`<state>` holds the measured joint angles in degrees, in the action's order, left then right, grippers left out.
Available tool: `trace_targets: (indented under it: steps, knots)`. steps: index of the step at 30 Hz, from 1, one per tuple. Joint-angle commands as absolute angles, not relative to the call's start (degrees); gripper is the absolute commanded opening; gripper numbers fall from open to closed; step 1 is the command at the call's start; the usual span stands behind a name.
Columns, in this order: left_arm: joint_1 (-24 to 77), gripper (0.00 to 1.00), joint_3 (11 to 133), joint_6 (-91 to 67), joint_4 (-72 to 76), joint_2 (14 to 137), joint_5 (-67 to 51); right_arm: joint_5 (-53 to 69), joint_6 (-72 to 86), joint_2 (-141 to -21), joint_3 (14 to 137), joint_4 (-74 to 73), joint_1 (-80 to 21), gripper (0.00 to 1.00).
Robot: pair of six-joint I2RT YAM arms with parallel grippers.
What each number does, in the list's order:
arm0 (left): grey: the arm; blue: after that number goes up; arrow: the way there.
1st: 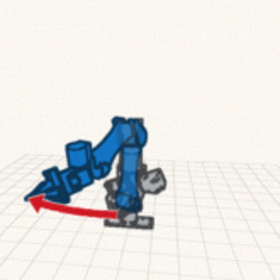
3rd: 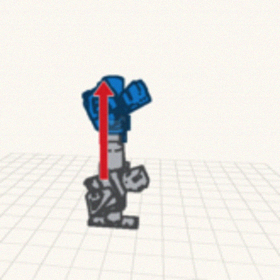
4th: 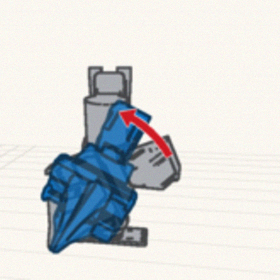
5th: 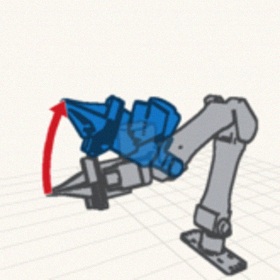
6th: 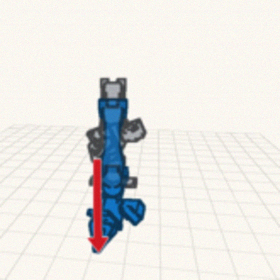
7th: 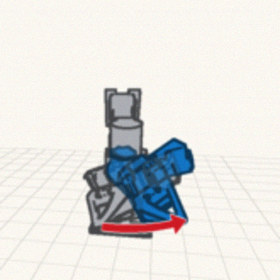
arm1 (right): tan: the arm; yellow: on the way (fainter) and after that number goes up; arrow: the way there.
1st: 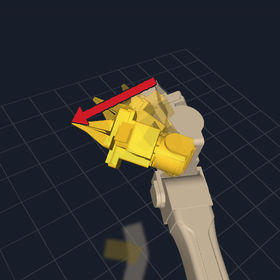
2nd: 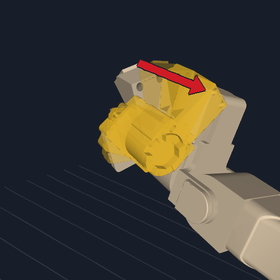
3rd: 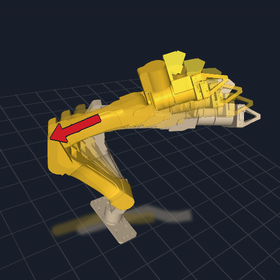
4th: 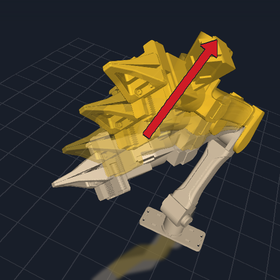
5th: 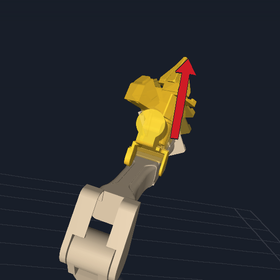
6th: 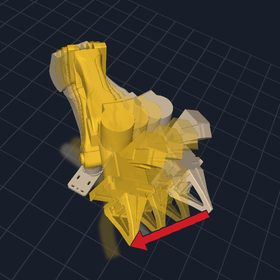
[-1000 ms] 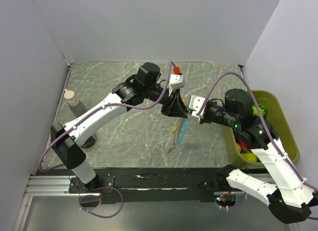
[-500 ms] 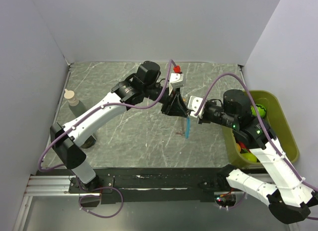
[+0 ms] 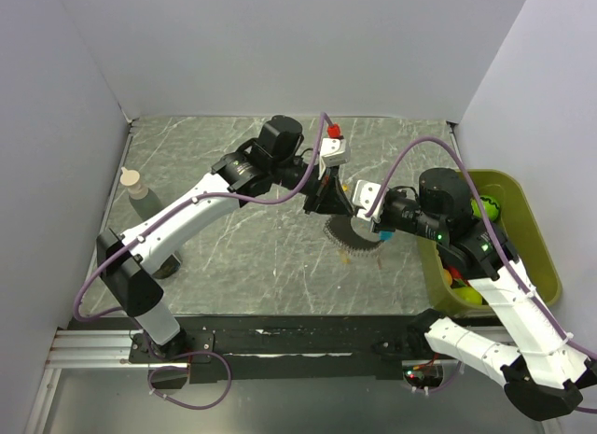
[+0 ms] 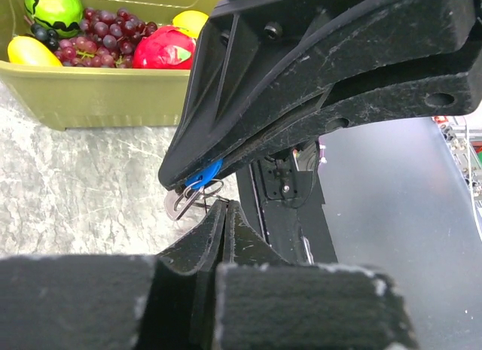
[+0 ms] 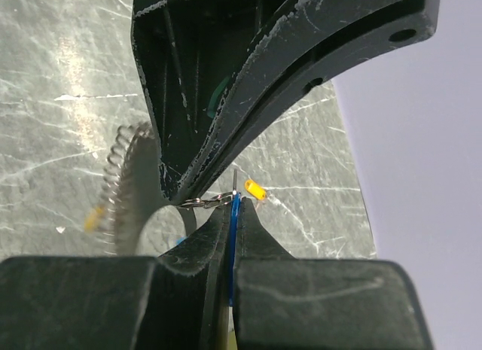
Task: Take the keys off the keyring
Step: Remove the key from the keyring.
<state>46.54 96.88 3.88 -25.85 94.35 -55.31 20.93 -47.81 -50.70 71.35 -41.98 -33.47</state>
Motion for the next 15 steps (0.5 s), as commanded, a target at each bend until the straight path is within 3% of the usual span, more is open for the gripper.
trace_targets:
  steps: [1, 4, 6, 9, 15]
  knots:
    - [47.29, 0.01, 97.91, 4.22, -23.64, 93.96, -55.11, 22.15, -47.2, -49.57, 72.6, -38.41, -33.57, 0.0]
    - [47.29, 0.04, 98.0, 3.96, -23.55, 94.13, -55.19, 21.8, -47.28, -49.48, 72.42, -38.41, -33.49, 0.0]
    - [47.29, 0.2, 98.0, 3.78, -23.47, 94.13, -55.11, 21.62, -47.37, -49.39, 72.33, -38.23, -33.49, 0.0]
    - [47.29, 0.3, 98.0, 3.78, -23.55, 94.22, -55.28, 21.27, -47.29, -49.13, 72.07, -37.97, -33.57, 0.0]
    - [47.37, 0.35, 98.44, 3.6, -23.64, 94.31, -54.41, 21.53, -46.67, -49.31, 72.68, -38.14, -33.57, 0.0]
